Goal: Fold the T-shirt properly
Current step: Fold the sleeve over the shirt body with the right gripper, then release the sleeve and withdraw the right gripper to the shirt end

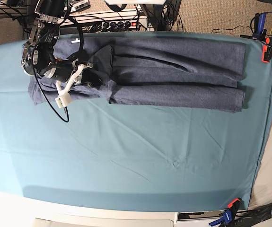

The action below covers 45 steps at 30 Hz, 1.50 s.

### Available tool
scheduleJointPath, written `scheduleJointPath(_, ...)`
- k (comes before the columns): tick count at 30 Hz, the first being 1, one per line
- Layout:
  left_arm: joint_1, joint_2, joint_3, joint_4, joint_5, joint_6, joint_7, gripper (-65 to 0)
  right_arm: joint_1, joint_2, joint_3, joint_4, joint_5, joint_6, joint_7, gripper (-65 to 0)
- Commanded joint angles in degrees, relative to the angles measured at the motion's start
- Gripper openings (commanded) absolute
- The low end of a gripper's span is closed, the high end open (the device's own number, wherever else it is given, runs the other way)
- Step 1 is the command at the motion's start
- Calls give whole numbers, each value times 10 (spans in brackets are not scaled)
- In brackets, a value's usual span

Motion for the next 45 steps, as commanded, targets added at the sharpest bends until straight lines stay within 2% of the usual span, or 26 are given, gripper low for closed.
scheduleJointPath(1,-11,-21,-5,6,-14,-3,-8,-407,6,5,1,9,19,3,6,-650)
scheduleJointPath(5,-11,-21,-5,6,-14,-3,-8,-407,7,7,1,11,27,3,6,-650)
scheduleJointPath(9,-10,-22,-5,6,-14,-3,-9,-407,7,8,1,12,113,3,6,-650)
scheduleJointPath(11,-10,-22,-5,6,-14,-3,-8,-407,7,8,1,12,135,3,6,-650)
scheduleJointPath(24,-11,-22,-5,6,-14,-3,-9,-407,6,10,1,12,138,3,6,-650)
scheduleJointPath(29,-11,-22,-5,6,-14,-3,-9,-407,-12,31,-2,12,197,3,6,-650)
scheduleJointPath(35,-11,-22,-5,6,-14,-3,-9,-407,-41,64,-67,12,196,3,6,-650)
scheduleJointPath(40,-10,-22,-5,6,-14,-3,-9,-407,-40,66,-123,12,198,3,6,-650)
scheduleJointPath(45,0,-22,-5,6,-14,-3,-9,-407,-37,66,-129,42,257,3,6,-650)
